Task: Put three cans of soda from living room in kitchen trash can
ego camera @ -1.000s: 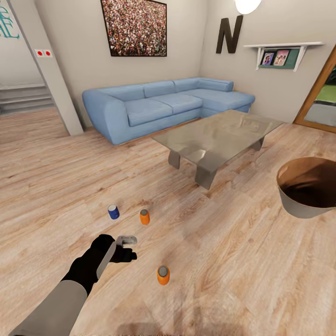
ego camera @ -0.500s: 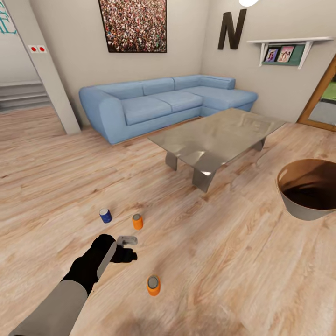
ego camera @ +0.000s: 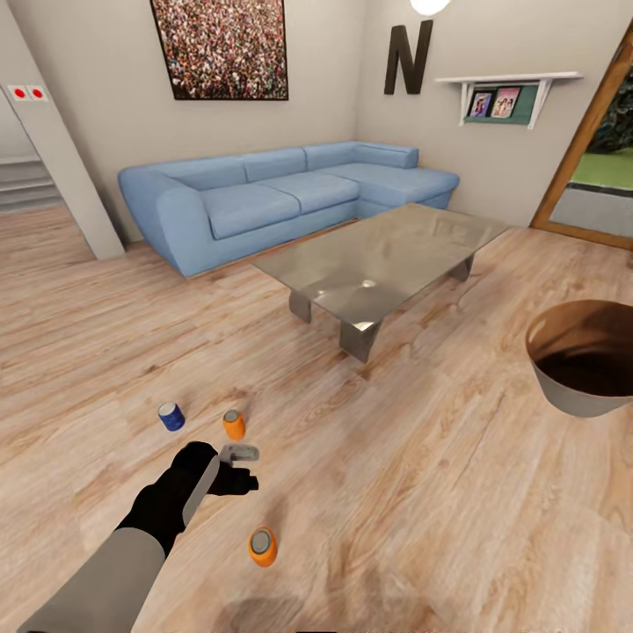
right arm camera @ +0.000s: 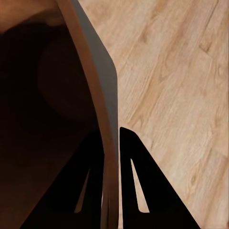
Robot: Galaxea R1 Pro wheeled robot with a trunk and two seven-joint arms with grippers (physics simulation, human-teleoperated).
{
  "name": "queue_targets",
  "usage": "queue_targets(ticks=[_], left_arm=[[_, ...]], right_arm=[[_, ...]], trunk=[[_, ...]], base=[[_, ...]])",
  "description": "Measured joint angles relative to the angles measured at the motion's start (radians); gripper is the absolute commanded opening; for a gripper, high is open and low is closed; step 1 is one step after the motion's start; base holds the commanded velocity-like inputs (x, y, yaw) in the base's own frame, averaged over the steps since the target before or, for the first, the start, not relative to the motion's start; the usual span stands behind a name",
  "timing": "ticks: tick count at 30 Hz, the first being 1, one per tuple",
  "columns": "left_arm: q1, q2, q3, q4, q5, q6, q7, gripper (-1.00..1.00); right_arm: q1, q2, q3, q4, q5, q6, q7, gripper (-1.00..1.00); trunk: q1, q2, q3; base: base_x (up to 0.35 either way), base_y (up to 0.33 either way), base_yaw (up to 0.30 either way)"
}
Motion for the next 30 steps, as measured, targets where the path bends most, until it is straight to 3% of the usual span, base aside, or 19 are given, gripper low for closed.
queue_targets(ticks=[9, 30], left_arm=[[0.0, -0.016, 0.0, 0.0, -0.003, 0.006, 0.006, 1.0], [0.0, -0.018, -0.003, 0.003, -0.004, 0.006, 0.008, 1.0]], right_arm=[[0.0, 0.001, 0.003, 0.004, 0.003, 0.0, 0.0, -1.0], [-0.001, 0.004, 0.008, 0.002, 0.006, 0.0, 0.0, -1.0]], trunk=[[0.035, -0.063, -0.041], [0.115, -0.21, -0.14]], base=[[0.0, -0.001, -0.001], [0.0, 0.0, 0.0]])
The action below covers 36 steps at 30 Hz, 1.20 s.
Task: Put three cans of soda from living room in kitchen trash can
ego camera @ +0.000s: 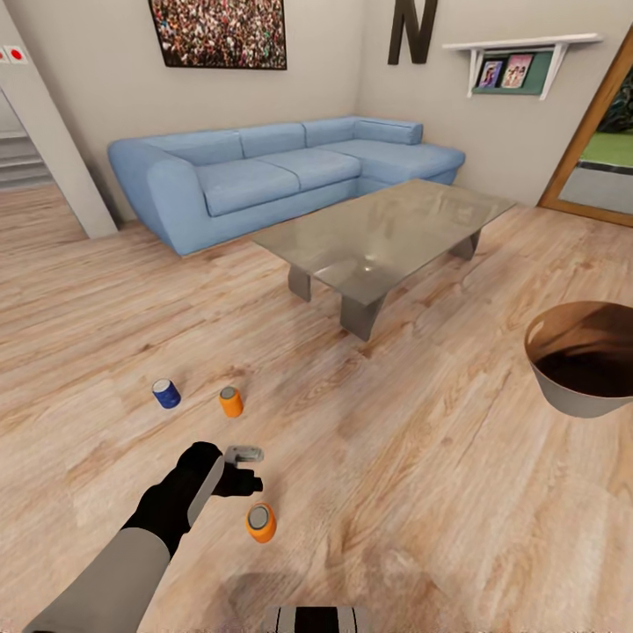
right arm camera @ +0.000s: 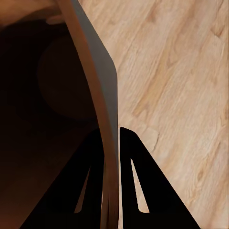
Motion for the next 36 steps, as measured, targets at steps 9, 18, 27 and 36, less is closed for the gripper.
queue_targets(ticks=[9, 18, 27, 36], left_arm=[[0.0, 0.0, -0.013, 0.006, 0.0, 0.0, 0.0, 1.0], [0.001, 0.0, -0.026, 0.006, 0.0, 0.0, 0.0, 1.0], [0.001, 0.001, -0.028, 0.0, 0.0, 0.0, 0.001, 1.0], [0.001, 0.0, -0.028, -0.002, 0.002, -0.001, 0.002, 1.0]], right_arm=[[-0.064, 0.012, 0.011, -0.007, 0.061, 0.0, 0.0, -1.0], [-0.137, 0.04, 0.012, -0.008, 0.104, 0.0, 0.001, -1.0], [-0.147, 0.056, 0.013, -0.006, 0.142, 0.0, 0.001, -1.0], [-0.147, 0.059, 0.014, -0.005, 0.15, 0.0, 0.0, -1.0]], trunk=[[0.011, -0.016, -0.048], [0.014, -0.017, -0.085], [0.015, -0.018, -0.107], [0.016, -0.019, -0.136]], base=[[0.0, 0.0, 0.0], [0.0, 0.0, 0.0], [0.0, 0.0, 0.0], [0.0, 0.0, 0.0]])
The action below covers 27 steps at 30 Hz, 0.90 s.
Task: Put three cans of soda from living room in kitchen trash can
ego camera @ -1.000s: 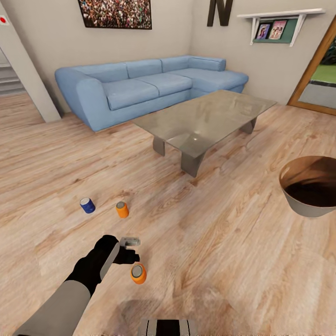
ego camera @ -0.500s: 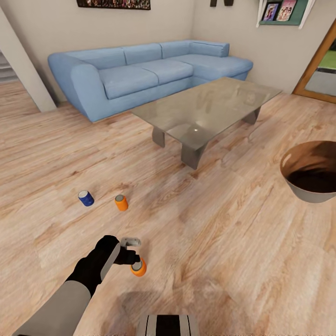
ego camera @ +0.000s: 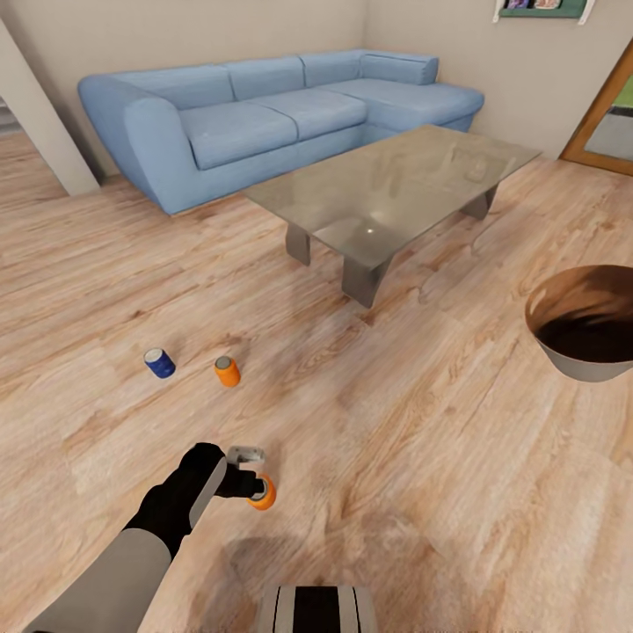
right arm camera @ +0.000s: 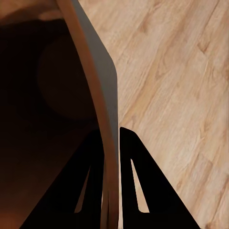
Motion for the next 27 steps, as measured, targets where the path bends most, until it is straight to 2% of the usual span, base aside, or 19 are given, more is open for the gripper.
queue_targets(ticks=[2, 6, 9, 17, 27], left_arm=[[0.0, 0.0, 0.0, -0.001, 0.001, 0.0, -0.001, 1.0], [0.0, 0.001, 0.0, -0.001, 0.001, 0.0, -0.002, 1.0], [0.0, 0.001, 0.0, -0.001, 0.001, -0.003, -0.003, 1.0], [0.0, 0.001, 0.0, -0.001, 0.001, -0.008, -0.002, 1.0], [0.0, 0.001, 0.0, -0.002, 0.003, -0.008, -0.006, 1.0]], right_arm=[[0.0, 0.0, 0.003, 0.0, 0.002, 0.0, 0.0, -1.0], [0.0, 0.0, 0.043, 0.0, -0.005, 0.0, 0.0, -1.0], [0.0, -0.001, 0.057, 0.0, 0.005, 0.0, 0.0, -1.0], [0.001, -0.001, 0.063, 0.0, -0.001, 0.0, 0.0, -1.0], [0.003, -0.001, 0.063, 0.0, -0.003, 0.0, 0.0, -1.0]], trunk=[[0.0, 0.0, -0.002], [0.0, 0.0, -0.004], [0.0, 0.0, -0.004], [0.0, 0.0, -0.004], [0.0, 0.0, -0.004]], base=[[0.038, -0.03, 0.0], [0.151, -0.115, 0.0], [0.112, -0.083, 0.0], [0.021, -0.014, 0.0], [0.11, -0.001, 0.0]])
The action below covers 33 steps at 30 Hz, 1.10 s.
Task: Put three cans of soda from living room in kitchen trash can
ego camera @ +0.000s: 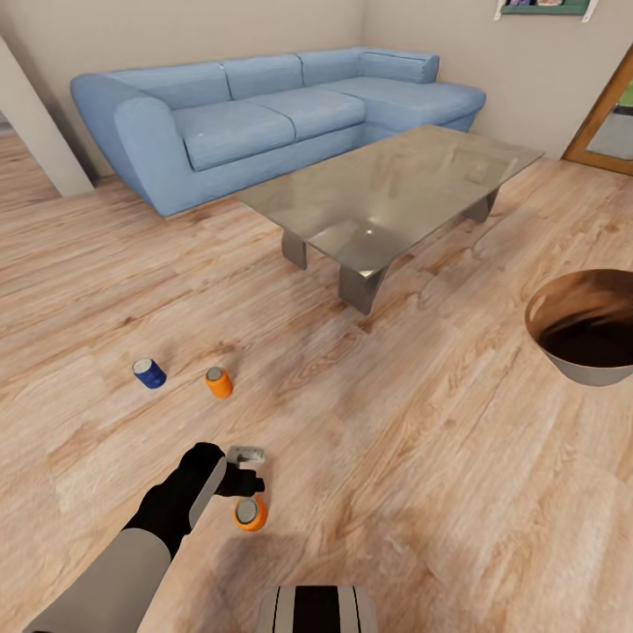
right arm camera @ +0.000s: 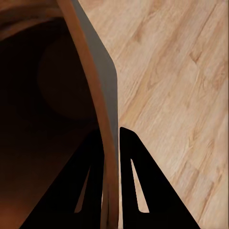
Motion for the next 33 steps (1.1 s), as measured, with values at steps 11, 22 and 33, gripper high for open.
queue_targets(ticks=[11, 22, 33], left_arm=[[0.0, 0.0, 0.0, 0.001, 0.0, 0.001, 0.002, 1.0], [0.0, 0.0, 0.0, 0.0, 0.0, 0.001, 0.001, 1.0], [0.0, 0.0, 0.0, 0.0, -0.001, 0.001, 0.001, 1.0]], right_arm=[[0.002, 0.0, 0.001, 0.0, 0.003, 0.0, 0.0, -1.0], [0.004, -0.004, 0.003, 0.0, 0.001, 0.0, 0.0, -1.0], [0.003, -0.005, 0.005, 0.0, 0.002, 0.0, 0.0, -1.0]], trunk=[[0.003, -0.001, -0.026], [0.008, -0.004, -0.085], [0.009, -0.004, -0.106]], base=[[0.008, 0.0, 0.0], [0.0, 0.0, 0.0], [0.039, 0.0, 0.0]])
